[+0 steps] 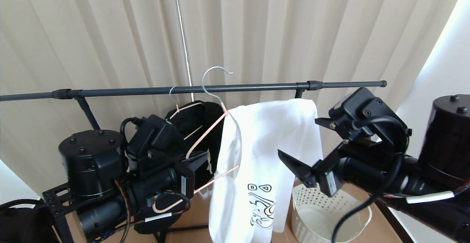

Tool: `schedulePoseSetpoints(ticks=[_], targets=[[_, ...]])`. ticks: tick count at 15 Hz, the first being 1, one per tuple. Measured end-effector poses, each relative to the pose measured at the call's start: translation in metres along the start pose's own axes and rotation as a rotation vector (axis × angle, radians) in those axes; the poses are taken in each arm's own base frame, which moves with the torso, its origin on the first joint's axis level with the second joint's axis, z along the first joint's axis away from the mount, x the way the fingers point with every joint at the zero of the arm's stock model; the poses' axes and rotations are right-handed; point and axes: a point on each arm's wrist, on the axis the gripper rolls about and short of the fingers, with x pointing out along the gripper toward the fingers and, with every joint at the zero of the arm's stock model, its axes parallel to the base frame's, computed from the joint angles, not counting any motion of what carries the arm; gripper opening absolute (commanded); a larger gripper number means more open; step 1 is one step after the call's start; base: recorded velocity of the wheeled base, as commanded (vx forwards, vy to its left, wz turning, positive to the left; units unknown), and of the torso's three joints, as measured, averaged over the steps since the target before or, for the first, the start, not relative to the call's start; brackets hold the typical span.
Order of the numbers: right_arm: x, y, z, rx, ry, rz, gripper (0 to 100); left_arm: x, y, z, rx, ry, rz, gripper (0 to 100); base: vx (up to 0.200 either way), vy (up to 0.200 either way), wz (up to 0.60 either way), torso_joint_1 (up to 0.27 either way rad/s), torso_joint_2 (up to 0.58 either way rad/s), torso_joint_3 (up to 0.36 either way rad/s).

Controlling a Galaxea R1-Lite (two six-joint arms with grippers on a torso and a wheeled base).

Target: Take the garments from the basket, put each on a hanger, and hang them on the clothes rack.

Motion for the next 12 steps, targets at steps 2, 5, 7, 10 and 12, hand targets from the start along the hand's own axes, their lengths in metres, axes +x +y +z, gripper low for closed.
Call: schedulePoseSetpoints(ticks=[2, 5, 7, 10, 12], targets=[[-0.023, -0.018, 0.001, -0.096, 0.062, 0.115, 100, -0.008, 0.005, -0.01, 0.025, 0.001, -0.034, 0, 0.0, 0.0, 0.0, 0.0, 0.0, 0.0], [-0.051, -0.045, 0.008, -0.18, 0.148, 0.241, 100, -0.02, 0.011, -0.025, 0.08, 0.018, -0.09, 0, 0.0, 0.0, 0.0, 0.0, 0.0, 0.0], [-0.061, -0.056, 0.017, -0.239, 0.14, 0.338, 100, -0.025, 0.01, -0.032, 0.096, 0.018, -0.098, 0, 0.0, 0.0, 0.0, 0.0, 0.0, 0.0], [-0.057, -0.066, 0.027, -0.246, 0.135, 0.462, 100, -0.028, 0.01, -0.036, 0.147, 0.03, -0.099, 0, 0.0, 0.0, 0.0, 0.0, 0.0, 0.0], [-0.045, -0.073, 0.03, -0.261, 0.096, 0.562, 100, -0.031, 0.009, -0.041, 0.167, 0.049, -0.108, 0, 0.0, 0.0, 0.0, 0.0, 0.0, 0.0]])
